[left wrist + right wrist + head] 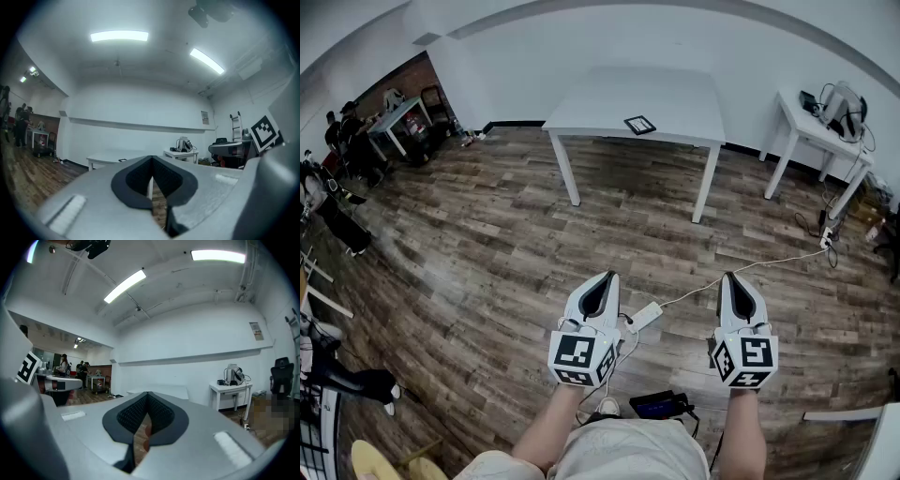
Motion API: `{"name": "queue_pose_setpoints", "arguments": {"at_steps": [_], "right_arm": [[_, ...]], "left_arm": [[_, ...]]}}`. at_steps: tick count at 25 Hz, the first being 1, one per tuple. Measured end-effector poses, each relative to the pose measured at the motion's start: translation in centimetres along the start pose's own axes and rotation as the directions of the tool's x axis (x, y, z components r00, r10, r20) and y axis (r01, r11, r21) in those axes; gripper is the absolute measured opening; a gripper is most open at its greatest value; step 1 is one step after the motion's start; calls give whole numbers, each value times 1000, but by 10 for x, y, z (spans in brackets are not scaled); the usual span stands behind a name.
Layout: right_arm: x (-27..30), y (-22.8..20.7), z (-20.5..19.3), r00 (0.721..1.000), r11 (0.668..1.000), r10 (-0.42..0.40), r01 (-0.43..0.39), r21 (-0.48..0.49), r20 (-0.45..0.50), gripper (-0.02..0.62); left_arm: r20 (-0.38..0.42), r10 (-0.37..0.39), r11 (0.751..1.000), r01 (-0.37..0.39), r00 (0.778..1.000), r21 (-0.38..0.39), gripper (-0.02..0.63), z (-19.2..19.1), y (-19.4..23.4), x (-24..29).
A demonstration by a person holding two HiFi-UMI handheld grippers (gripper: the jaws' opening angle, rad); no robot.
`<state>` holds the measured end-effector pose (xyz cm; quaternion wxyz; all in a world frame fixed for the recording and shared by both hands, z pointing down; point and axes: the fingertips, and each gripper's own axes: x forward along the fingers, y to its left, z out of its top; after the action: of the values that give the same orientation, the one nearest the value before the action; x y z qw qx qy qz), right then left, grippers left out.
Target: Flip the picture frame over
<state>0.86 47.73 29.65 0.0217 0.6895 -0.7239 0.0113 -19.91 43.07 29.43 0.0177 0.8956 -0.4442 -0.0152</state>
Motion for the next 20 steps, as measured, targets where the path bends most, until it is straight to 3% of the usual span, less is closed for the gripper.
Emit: {"name": "queue_pose_setpoints", "arguments": {"at_steps": [20], "right_arm": [[-27,-43,-3,999,999,33,-34,38,19,23]], "left_arm": [[-10,21,1000,-21,1000,-4,0,-1,-53,9]]}}
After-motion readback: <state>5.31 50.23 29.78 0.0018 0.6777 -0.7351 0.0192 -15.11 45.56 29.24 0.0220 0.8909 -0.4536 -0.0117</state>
